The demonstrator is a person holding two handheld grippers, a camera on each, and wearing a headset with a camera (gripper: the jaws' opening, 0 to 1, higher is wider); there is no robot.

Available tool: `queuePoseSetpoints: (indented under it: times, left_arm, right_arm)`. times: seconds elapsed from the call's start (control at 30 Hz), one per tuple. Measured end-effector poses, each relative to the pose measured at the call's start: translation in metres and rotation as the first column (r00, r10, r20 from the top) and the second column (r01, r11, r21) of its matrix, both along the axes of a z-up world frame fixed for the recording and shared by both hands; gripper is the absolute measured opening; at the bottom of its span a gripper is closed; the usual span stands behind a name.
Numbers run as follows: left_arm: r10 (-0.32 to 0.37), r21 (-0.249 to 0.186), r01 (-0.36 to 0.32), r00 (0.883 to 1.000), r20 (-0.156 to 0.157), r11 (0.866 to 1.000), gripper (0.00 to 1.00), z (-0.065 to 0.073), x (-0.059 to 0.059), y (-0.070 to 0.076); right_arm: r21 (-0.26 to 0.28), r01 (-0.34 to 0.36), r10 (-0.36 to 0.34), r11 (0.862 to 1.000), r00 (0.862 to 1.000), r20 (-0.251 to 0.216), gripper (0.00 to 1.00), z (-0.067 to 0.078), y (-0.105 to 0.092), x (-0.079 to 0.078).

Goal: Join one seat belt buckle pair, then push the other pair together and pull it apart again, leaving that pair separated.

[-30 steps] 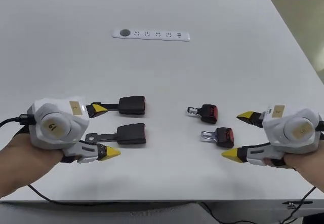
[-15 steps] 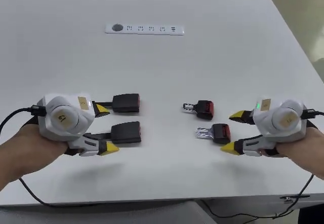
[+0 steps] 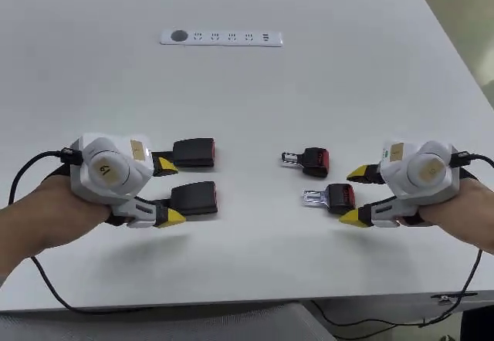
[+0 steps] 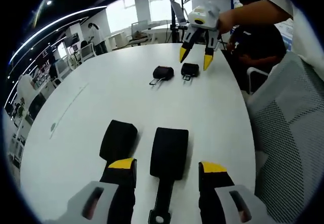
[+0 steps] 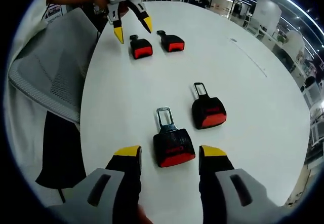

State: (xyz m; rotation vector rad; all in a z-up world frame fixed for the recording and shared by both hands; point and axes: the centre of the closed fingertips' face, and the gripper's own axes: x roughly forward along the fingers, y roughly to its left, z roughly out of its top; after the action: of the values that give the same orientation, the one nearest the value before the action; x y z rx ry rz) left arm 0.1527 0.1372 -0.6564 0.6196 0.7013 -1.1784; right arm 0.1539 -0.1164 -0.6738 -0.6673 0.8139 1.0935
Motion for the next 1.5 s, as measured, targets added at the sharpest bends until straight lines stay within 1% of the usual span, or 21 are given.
queuePoseSetpoints:
  times: [0.1, 0.17, 0.3, 0.33, 0.47, 0.53, 0.63, 0.7, 0.77, 0.87, 0.9, 0.97, 1.03, 1.13, 1.17, 1.23, 1.3, 1.5]
  left_arm:
    - [-0.016, 0.016, 0.016, 1.0, -0.008, 1.0, 0.48, -0.005, 0.001, 0.001]
    - [-0.041, 0.022, 0.041, 0.999, -0.013, 0.999, 0.45, -0.006, -0.001, -0.001]
    - [-0.047, 0.027, 0.047, 0.999, -0.025, 0.999, 0.44, -0.009, 0.001, -0.003]
    - [-0.05, 0.029, 0.051, 0.998, -0.03, 0.998, 0.44, -0.01, 0.001, -0.003]
    - [-0.072, 0.044, 0.074, 0.997, -0.034, 0.996, 0.42, -0.014, 0.003, -0.006]
    - [-0.083, 0.05, 0.085, 0.996, -0.04, 0.995, 0.42, -0.016, 0.003, -0.008]
    - [-0.095, 0.049, 0.097, 0.994, -0.046, 0.994, 0.38, -0.017, 0.004, -0.011]
    - [-0.096, 0.046, 0.099, 0.994, -0.052, 0.994, 0.38, -0.018, 0.004, -0.013]
    - [-0.112, 0.06, 0.116, 0.992, -0.056, 0.991, 0.37, -0.018, 0.001, -0.015]
    - [-0.148, 0.085, 0.154, 0.987, -0.068, 0.984, 0.37, -0.024, -0.002, -0.015]
    - [-0.154, 0.093, 0.159, 0.986, -0.063, 0.983, 0.37, -0.026, -0.001, -0.014]
    - [-0.156, 0.099, 0.162, 0.985, -0.068, 0.982, 0.35, -0.028, 0.002, -0.013]
    - [-0.161, 0.105, 0.168, 0.985, -0.067, 0.98, 0.33, -0.03, 0.004, -0.012]
    - [-0.167, 0.114, 0.175, 0.983, -0.076, 0.978, 0.33, -0.033, 0.004, -0.012]
    - [-0.174, 0.123, 0.182, 0.982, -0.075, 0.975, 0.33, -0.035, 0.004, -0.011]
    - [-0.177, 0.121, 0.186, 0.981, -0.082, 0.975, 0.33, -0.036, 0.005, -0.011]
    - [-0.193, 0.122, 0.202, 0.978, -0.081, 0.972, 0.33, -0.036, 0.004, -0.011]
    - [-0.194, 0.124, 0.204, 0.977, -0.089, 0.971, 0.33, -0.036, 0.003, -0.011]
  right_arm:
    - [-0.016, -0.023, 0.023, 1.0, 1.0, -0.009, 0.42, -0.005, 0.001, 0.001]
    - [-0.025, -0.034, 0.034, 0.999, 0.999, -0.013, 0.42, -0.009, 0.001, 0.001]
    - [-0.041, -0.049, 0.048, 0.998, 0.999, -0.024, 0.41, -0.014, -0.001, 0.003]
    - [-0.042, -0.054, 0.053, 0.998, 0.998, -0.027, 0.41, -0.014, -0.001, 0.002]
    - [-0.045, -0.076, 0.075, 0.996, 0.997, -0.035, 0.39, -0.015, 0.001, 0.001]
    - [-0.048, -0.083, 0.081, 0.995, 0.996, -0.038, 0.38, -0.016, 0.001, 0.003]
    - [-0.045, -0.1, 0.098, 0.994, 0.994, -0.052, 0.36, -0.018, 0.001, 0.004]
    - [-0.046, -0.109, 0.106, 0.993, 0.993, -0.057, 0.34, -0.019, 0.001, 0.004]
    - [-0.051, -0.127, 0.123, 0.991, 0.99, -0.062, 0.34, -0.02, 0.002, 0.004]
    - [-0.058, -0.15, 0.146, 0.987, 0.987, -0.068, 0.34, -0.021, 0.002, 0.004]
    - [-0.056, -0.155, 0.151, 0.986, 0.986, -0.073, 0.34, -0.021, 0.002, 0.004]
    - [-0.054, -0.162, 0.158, 0.985, 0.984, -0.078, 0.34, -0.021, 0.002, 0.004]
    - [-0.051, -0.167, 0.163, 0.985, 0.983, -0.082, 0.34, -0.021, 0.002, 0.004]
    - [-0.047, -0.172, 0.168, 0.984, 0.982, -0.085, 0.34, -0.021, 0.001, 0.004]
    - [-0.046, -0.174, 0.169, 0.984, 0.982, -0.085, 0.34, -0.021, 0.001, 0.004]
    - [-0.045, -0.173, 0.169, 0.984, 0.982, -0.087, 0.34, -0.022, 0.001, 0.005]
    - [-0.047, -0.173, 0.169, 0.984, 0.982, -0.087, 0.34, -0.022, 0.001, 0.005]
    - [-0.067, -0.166, 0.16, 0.984, 0.984, -0.082, 0.33, -0.022, 0.004, 0.002]
